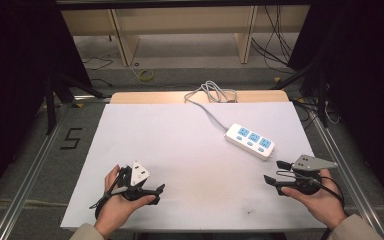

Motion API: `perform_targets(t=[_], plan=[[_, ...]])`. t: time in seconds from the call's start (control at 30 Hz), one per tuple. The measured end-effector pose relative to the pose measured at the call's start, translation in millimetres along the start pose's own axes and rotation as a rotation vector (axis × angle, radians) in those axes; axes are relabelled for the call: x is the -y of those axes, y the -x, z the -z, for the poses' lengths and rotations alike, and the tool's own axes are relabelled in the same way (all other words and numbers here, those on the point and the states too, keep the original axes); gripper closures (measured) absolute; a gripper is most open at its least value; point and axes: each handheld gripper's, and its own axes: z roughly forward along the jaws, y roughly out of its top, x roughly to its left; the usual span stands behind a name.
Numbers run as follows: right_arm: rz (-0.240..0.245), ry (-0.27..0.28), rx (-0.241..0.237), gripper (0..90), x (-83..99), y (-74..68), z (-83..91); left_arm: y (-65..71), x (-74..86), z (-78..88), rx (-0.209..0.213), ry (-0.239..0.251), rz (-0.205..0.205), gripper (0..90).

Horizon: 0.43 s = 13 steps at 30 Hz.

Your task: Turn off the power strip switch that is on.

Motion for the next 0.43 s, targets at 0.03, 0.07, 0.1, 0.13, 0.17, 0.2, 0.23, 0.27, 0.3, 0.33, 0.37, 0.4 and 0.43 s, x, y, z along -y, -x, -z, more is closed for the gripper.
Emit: perform_targets(t=[0.03,0.07,0.1,0.13,0.17,0.2,0.23,0.27,0.3,0.33,0.37,0.4,0.43], plan=[[-0.003,-0.001,0.000,29.1,0.8,-0.3,0.4,0.1,0.0,-0.1,0.000,0.000,0.000,8.5],[-0.005,-0.002,-0.004,29.1,1.7,-0.9,0.2,0.2,-0.2,-0.1,-0.001,0.000,-0.001,8.5],[-0.005,-0.008,-0.007,29.1,2.4,-1.5,0.3,0.3,-0.3,-0.1,0.000,0.001,-0.002,8.5],[-0.003,-0.010,-0.009,29.1,2.9,-2.2,-0.2,0.5,-0.4,-0.2,0.000,0.001,-0.002,8.5],[-0.002,-0.011,-0.010,29.1,3.2,-2.7,-0.6,0.7,-0.5,-0.3,0.000,0.000,-0.001,8.5],[0.000,-0.013,-0.012,28.9,3.1,-3.0,-0.9,1.0,-0.6,-0.6,0.001,0.001,-0.001,8.4],[0.001,-0.013,-0.014,28.8,3.1,-3.0,-1.3,1.0,-0.8,-0.6,0.002,0.002,-0.003,8.5],[0.000,-0.010,-0.015,28.7,3.3,-2.9,-1.8,1.0,-1.0,-0.6,0.003,0.002,-0.004,8.4],[-0.001,-0.010,-0.016,28.6,3.5,-2.8,-2.1,1.1,-1.1,-0.7,0.003,0.002,-0.005,8.4],[-0.002,-0.011,-0.016,28.6,3.7,-2.9,-2.2,1.3,-1.3,-0.8,0.004,0.003,-0.005,8.4],[-0.004,-0.011,-0.017,28.5,3.8,-2.9,-2.2,2.0,-1.5,-1.3,0.006,0.005,0.000,8.4],[-0.004,-0.010,-0.017,28.4,3.7,-2.9,-2.2,2.8,-2.0,-1.4,0.008,0.005,-0.002,8.4],[-0.004,-0.008,-0.016,28.3,3.5,-2.9,-2.1,4.1,-2.8,-1.9,0.016,0.006,-0.008,8.4]])
